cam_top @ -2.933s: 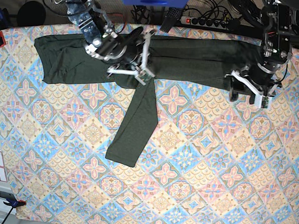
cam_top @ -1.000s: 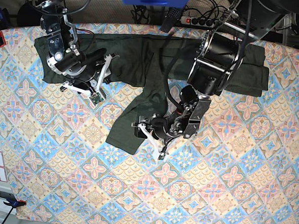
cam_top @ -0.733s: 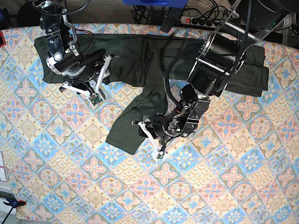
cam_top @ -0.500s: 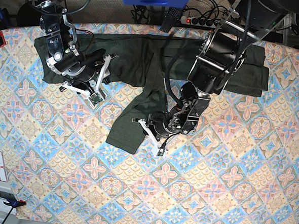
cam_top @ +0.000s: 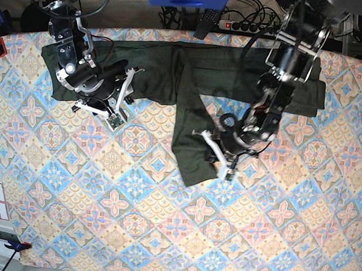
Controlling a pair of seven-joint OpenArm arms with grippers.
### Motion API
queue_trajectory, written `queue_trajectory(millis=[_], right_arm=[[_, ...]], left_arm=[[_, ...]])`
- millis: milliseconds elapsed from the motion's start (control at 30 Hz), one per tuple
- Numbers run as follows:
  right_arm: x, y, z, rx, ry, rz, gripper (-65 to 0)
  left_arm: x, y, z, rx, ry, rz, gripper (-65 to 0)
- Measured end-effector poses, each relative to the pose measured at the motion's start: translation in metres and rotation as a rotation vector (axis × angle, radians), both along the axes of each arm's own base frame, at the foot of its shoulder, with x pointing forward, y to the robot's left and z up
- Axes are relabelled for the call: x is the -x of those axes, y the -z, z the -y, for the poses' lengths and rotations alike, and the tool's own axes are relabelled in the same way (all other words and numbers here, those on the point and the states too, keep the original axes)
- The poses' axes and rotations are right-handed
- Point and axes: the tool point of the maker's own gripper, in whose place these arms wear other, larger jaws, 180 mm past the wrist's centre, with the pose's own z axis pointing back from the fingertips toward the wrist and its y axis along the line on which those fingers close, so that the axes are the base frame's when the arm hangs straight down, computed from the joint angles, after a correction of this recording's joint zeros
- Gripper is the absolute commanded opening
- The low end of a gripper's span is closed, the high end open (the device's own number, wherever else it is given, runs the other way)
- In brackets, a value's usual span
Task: Fold the T-shirt properly
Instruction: 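Grasp the sleeve end with the left gripper and drag it onto the strip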
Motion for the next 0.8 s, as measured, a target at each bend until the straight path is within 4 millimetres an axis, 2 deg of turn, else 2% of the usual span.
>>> queue_trajectory(millis=[200, 300, 433, 600, 700, 800], right_arm=[[0.000, 0.000, 0.000, -0.001, 0.001, -0.001, -44.0], [0.000, 0.000, -0.001, -0.004, 0.000, -0.002, -44.0], [0.000, 0.001, -0.003, -0.008, 0.000, -0.003, -44.0], [0.001, 0.001, -0.002, -0.006, -0.001, -0.005, -44.0], [0.001, 0.001, -0.002, -0.007, -0.001, -0.004, -44.0], [0.001, 0.001, -0.002, -0.006, -0.001, -0.005, -44.0]], left_arm=[[0.041, -0.023, -0.067, -0.030, -0.118, 0.047, -65.0], [0.059, -0.048, -0.101, -0.065, -0.175, 0.108, -65.0], [0.081, -0.082, -0.126, -0.081, -0.227, 0.187, -65.0], [0.107, -0.091, -0.165, -0.132, -0.317, 0.182, -65.0], [0.124, -0.084, -0.189, -0.182, -0.369, 0.147, -65.0], [0.143, -0.073, -0.195, -0.198, -0.377, 0.097, -65.0]])
